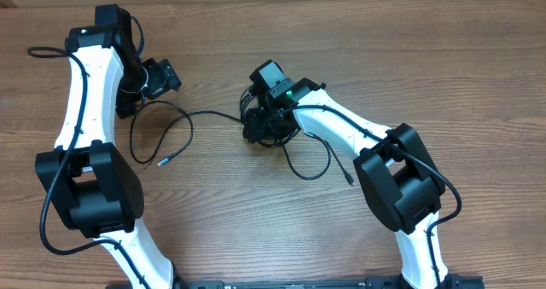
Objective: Untangle cables
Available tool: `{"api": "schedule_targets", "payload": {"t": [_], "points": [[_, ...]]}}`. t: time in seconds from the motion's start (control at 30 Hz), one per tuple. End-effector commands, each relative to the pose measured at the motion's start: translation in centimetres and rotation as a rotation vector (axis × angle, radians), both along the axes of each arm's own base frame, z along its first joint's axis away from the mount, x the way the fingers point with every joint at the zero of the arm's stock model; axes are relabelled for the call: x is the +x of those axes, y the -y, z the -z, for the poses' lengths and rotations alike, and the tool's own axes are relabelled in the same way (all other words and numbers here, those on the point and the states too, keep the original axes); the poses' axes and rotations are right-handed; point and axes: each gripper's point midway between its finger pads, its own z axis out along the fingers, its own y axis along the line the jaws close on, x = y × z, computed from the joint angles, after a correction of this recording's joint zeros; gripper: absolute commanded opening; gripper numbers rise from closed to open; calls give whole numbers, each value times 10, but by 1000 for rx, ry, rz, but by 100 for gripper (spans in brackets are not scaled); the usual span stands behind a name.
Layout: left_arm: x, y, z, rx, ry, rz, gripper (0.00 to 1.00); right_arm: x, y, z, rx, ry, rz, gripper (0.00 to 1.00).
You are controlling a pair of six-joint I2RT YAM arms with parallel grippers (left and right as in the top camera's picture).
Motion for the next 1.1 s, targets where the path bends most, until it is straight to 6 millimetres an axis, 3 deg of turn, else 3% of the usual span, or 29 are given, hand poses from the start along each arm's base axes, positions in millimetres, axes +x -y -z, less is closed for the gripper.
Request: {"api": "schedule_targets", "payload": {"t": [0.0, 0.1, 0.3, 0.43, 0.63, 0.77, 0.9, 0.97, 1.07], "points": [[0, 2, 4, 3, -14, -15, 100, -8, -25, -18, 111, 19, -83, 43], [0, 2, 4, 3, -14, -15, 100, -10, -42, -23, 132, 105, -185, 43], [0, 2, 4, 3, -14, -15, 100, 20, -55, -34, 98, 374, -285, 36], [0, 2, 4, 3, -14, -15, 99, 33, -59, -41, 85, 491, -344, 25], [0, 2, 4, 3, -14, -15, 100, 51, -61, -22, 40, 573, -358, 16], [0, 2, 4, 3, -13, -15, 100, 53, -62, -3, 27, 559, -358, 25], [0, 1, 4, 3, -13, -16, 100, 61, -47, 17, -75, 562, -322, 34], [0, 1, 4, 3, -14, -15, 100, 59, -41, 22, -103, 543, -333, 42], [0, 1, 4, 3, -13, -16, 100, 49, -31, 32, -161, 524, -420, 45]]}}
